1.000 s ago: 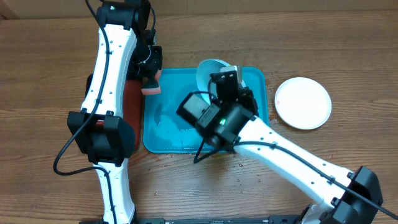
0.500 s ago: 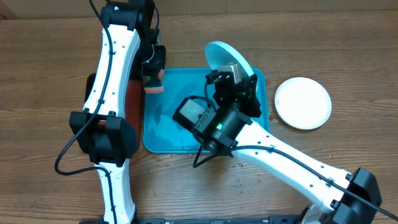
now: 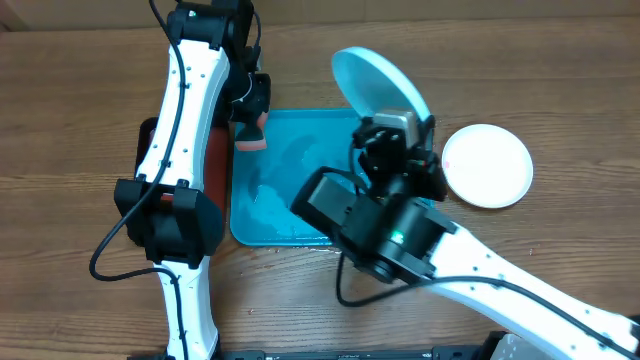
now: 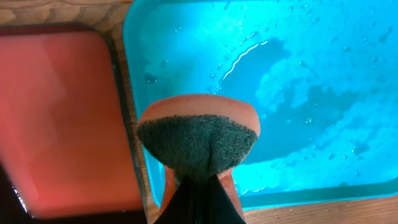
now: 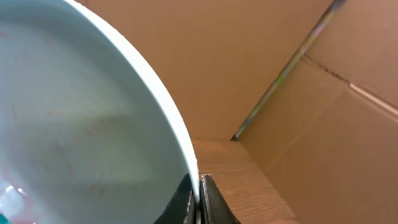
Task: Clean dirty plates on tray and stack at the side
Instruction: 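Lift the light-blue plate with the right gripper and carry it right, then set the light-blue plate onto the white plate stack right of the tray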
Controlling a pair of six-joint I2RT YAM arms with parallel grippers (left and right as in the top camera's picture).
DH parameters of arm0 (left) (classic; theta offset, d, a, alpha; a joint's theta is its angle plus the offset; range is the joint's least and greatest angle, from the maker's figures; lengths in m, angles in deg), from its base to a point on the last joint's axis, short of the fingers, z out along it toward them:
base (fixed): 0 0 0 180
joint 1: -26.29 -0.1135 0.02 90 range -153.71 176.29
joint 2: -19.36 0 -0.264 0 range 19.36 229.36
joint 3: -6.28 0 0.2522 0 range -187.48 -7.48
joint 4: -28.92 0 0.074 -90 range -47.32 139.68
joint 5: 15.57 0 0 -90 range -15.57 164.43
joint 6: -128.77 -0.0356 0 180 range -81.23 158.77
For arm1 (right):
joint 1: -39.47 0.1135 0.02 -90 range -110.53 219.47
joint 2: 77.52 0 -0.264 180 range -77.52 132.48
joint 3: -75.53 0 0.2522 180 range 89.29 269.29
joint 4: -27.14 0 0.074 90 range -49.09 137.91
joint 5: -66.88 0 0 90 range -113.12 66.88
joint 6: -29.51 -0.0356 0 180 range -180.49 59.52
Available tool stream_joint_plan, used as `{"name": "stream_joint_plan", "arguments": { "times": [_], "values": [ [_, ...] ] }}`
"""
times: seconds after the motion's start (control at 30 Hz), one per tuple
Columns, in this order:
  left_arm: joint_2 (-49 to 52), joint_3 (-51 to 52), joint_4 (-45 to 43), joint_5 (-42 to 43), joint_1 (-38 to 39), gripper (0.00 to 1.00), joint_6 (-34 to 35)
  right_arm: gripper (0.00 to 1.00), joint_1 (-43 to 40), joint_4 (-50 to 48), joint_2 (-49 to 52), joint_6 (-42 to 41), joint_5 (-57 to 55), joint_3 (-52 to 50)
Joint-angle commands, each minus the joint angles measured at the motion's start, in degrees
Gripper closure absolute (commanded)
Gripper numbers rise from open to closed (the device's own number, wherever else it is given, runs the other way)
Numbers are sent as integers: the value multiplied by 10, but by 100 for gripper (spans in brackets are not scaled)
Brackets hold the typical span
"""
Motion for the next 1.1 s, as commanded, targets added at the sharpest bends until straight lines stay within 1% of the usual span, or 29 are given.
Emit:
{"name": "stream_joint_plan", "arguments": {
  "times": [0.0, 0.13, 0.2, 0.33, 0.4, 0.5, 0.63, 0.7, 0.77, 0.87, 0.97, 1.07],
  "values": [
    [-17, -9, 9, -5, 3, 96, 7, 96, -3, 0, -54, -29, 47, 7],
    [-38, -9, 16, -12, 3, 96, 9, 96, -42, 29, -122, -96, 149, 7],
    [-59, -9, 16, -36, 3, 96, 24, 96, -78, 44, -155, -119, 191, 7],
    [-112, -9, 12, -84, 3, 96, 49, 96, -198, 55, -213, -122, 294, 6],
    [-140, -9, 7, -100, 3, 96, 59, 96, -280, 60, -229, -119, 346, 6],
    [-178, -9, -1, -117, 3, 96, 70, 96, -404, 58, -233, -88, 430, 6],
    [-216, -9, -9, -163, 3, 96, 101, 96, -572, 22, -211, 3, 597, -8],
    [-225, -9, -2, -191, 3, 96, 134, 96, -647, 1, -185, 47, 695, -19],
    [-228, -9, 11, -217, 3, 96, 165, 96, -709, -16, -152, 71, 775, -31],
    [-227, -5, 37, -259, 3, 96, 221, 96, -770, -29, -97, 92, 853, -49],
    [-228, 1, 43, -275, 3, 96, 252, 96, -800, -29, -37, 94, 875, -57],
    [-228, 2, 43, -276, 3, 96, 269, 96, -808, -31, 27, 99, 883, -59]
  ]
}}
